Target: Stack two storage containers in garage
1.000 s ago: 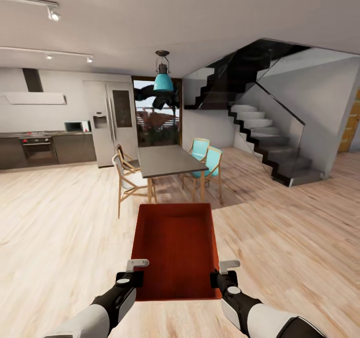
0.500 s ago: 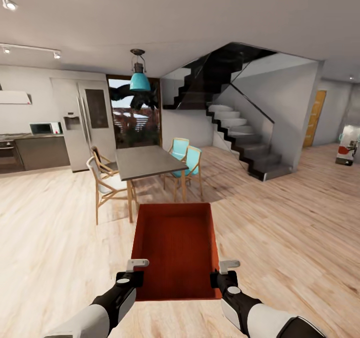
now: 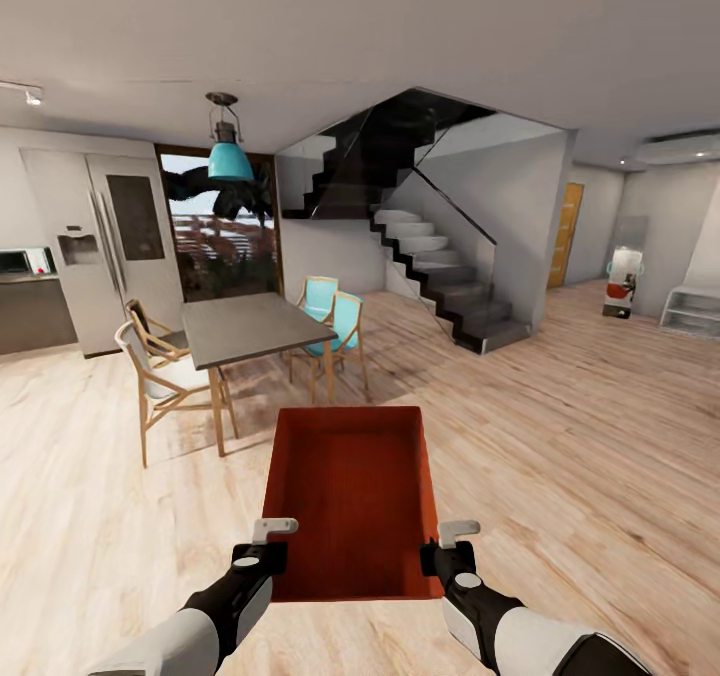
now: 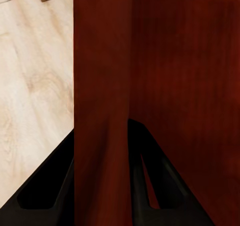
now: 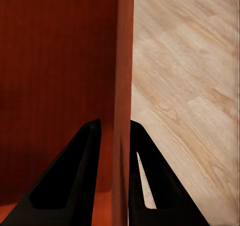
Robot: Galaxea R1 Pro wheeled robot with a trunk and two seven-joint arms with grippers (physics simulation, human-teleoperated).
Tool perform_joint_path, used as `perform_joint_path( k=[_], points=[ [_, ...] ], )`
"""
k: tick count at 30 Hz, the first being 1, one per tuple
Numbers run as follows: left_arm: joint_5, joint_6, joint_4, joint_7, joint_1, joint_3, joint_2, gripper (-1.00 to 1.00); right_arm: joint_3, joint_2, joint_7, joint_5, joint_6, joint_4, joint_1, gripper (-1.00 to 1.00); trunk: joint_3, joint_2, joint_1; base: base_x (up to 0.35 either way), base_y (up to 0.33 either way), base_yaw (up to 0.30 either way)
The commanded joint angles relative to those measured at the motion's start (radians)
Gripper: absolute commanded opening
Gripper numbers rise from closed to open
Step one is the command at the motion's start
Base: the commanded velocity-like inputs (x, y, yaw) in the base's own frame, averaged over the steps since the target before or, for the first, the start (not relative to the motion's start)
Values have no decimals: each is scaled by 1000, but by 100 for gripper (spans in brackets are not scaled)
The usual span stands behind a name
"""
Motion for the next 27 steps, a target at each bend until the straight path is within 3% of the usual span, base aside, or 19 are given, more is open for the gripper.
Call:
perform_joint_path(
  k=[1,27],
  points=[
    [-15,4,-11,1,-1,40,-1,-100,-4,0,-5,-28,-6,4,0,-100,-1,-1,0,0,0,-283],
    [-16,4,-11,5,-1,40,-1,-100,-4,0,-5,-28,-7,4,0,-100,-1,-1,0,0,0,-284]
  ],
)
